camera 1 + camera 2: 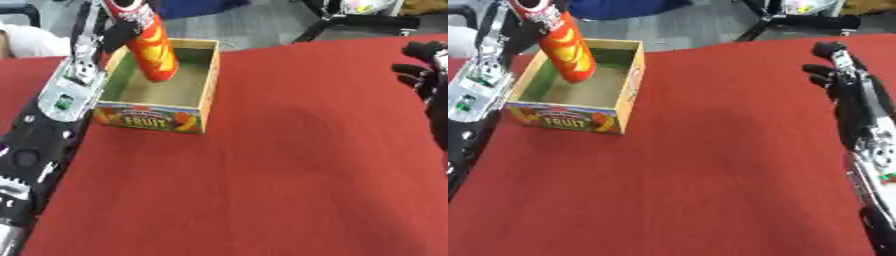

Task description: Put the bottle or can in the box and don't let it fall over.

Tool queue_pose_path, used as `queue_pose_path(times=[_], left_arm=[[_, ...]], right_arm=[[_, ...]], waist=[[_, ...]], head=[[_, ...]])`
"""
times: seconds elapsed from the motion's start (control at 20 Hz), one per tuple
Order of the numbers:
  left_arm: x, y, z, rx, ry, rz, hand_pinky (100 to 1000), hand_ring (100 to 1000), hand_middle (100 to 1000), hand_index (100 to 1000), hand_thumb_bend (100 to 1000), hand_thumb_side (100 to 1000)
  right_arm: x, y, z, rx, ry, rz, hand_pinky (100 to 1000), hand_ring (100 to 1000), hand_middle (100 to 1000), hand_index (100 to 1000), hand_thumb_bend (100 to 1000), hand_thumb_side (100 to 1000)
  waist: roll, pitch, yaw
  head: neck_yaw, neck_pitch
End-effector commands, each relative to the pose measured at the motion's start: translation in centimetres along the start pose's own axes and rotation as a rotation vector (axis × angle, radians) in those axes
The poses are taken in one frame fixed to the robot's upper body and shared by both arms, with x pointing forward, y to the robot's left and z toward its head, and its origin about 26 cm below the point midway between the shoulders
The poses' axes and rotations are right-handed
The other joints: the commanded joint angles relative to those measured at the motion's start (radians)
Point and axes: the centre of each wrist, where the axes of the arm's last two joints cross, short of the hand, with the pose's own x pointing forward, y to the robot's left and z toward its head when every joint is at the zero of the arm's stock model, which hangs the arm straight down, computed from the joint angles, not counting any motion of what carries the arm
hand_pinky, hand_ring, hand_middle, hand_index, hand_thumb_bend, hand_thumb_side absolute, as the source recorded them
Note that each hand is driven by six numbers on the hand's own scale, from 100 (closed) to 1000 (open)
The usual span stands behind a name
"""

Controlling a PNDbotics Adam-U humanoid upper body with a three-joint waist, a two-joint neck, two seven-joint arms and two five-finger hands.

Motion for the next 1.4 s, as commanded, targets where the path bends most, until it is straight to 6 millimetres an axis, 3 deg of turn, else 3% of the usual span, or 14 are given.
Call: queue_pose_path(times=[0.05, 0.3, 1.0, 1.4], left_arm=[[0.3, 1.5, -0.4, -0.01, -0.006, -0.039, 1000, 853, 798, 883, 777, 665], [-0.1, 1.8, -0.3, -0.01, 0.014, -0.043, 1000, 854, 803, 882, 810, 686], [-0.2, 2.5, 0.1, -0.001, 0.012, -0.024, 1000, 838, 779, 858, 664, 644], [-0.1, 3.2, 1.8, -0.015, -0.005, 0.023, 1000, 825, 766, 853, 575, 621]], right_arm=[[0.8, 0.0, -0.2, 0.006, -0.03, -0.001, 899, 826, 876, 864, 100, 915], [0.7, -0.1, -0.2, 0.003, -0.027, -0.004, 899, 825, 876, 864, 100, 915], [0.3, -0.1, 0.0, -0.001, -0.015, -0.011, 899, 827, 878, 865, 100, 912], [0.1, -0.3, 0.3, -0.011, -0.01, -0.014, 899, 828, 878, 866, 100, 907]], waist=[[-0.003, -0.017, 0.002], [-0.004, -0.021, 0.004], [-0.004, -0.038, 0.017], [-0.004, -0.057, 0.037]], head=[[-0.007, -0.01], [-0.009, -0.007], [-0.014, 0.007], [-0.025, 0.028]])
